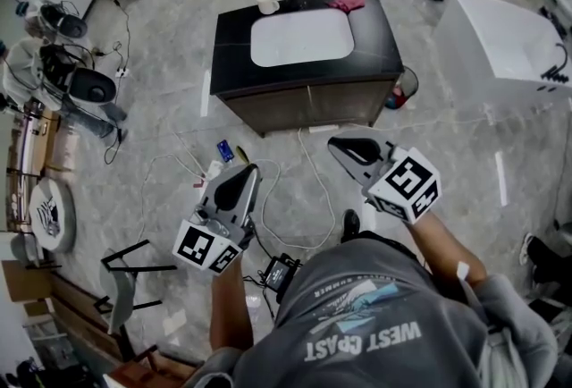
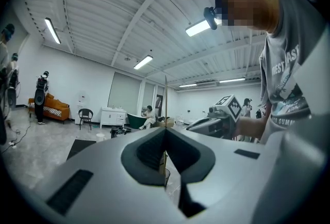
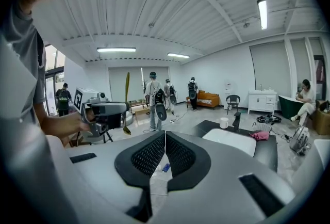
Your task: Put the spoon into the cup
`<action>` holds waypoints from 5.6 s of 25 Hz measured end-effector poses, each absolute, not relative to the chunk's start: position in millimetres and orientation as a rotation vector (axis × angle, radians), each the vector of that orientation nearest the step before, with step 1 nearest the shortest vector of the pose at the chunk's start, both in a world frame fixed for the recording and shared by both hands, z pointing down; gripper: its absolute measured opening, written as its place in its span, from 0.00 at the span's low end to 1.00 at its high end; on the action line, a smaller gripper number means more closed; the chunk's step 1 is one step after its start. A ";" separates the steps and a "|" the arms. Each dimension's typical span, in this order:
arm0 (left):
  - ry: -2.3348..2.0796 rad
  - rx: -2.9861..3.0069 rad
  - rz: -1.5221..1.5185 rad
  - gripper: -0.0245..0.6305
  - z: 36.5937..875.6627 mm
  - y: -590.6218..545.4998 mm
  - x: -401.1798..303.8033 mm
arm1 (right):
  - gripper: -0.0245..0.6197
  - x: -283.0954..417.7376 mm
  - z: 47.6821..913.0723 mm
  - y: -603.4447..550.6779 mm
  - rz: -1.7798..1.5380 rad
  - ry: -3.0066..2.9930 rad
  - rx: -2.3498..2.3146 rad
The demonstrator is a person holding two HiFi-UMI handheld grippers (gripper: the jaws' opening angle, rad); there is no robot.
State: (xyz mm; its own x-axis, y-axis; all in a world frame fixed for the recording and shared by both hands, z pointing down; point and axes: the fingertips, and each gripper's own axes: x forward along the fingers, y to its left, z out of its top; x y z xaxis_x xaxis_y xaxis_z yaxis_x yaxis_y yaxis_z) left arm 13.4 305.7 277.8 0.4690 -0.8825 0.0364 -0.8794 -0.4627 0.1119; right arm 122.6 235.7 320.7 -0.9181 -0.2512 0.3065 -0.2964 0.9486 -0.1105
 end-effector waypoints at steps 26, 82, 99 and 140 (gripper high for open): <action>-1.270 2.792 -0.129 0.04 247.4 114.3 -29.3 | 0.09 121.2 327.0 89.8 0.285 -2.711 0.769; -1.337 2.683 -0.120 0.04 278.1 -66.1 -152.7 | 0.09 -23.7 335.0 -112.1 0.248 -2.707 0.610; -1.508 2.589 -0.064 0.04 263.1 -154.5 -125.6 | 0.09 -5.3 331.9 -202.3 0.273 -2.763 0.419; -1.179 2.701 0.014 0.04 362.4 -344.5 -201.6 | 0.09 -57.6 394.1 -294.5 0.415 -2.562 0.735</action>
State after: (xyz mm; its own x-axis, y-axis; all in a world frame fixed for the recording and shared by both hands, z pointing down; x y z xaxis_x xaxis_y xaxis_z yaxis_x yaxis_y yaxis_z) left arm -201.6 -344.5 362.4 0.6830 -0.7254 0.0856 -0.7272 -0.6642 0.1732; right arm -57.6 -294.5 394.1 -0.7618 -0.4266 0.4876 -0.5587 0.8136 -0.1611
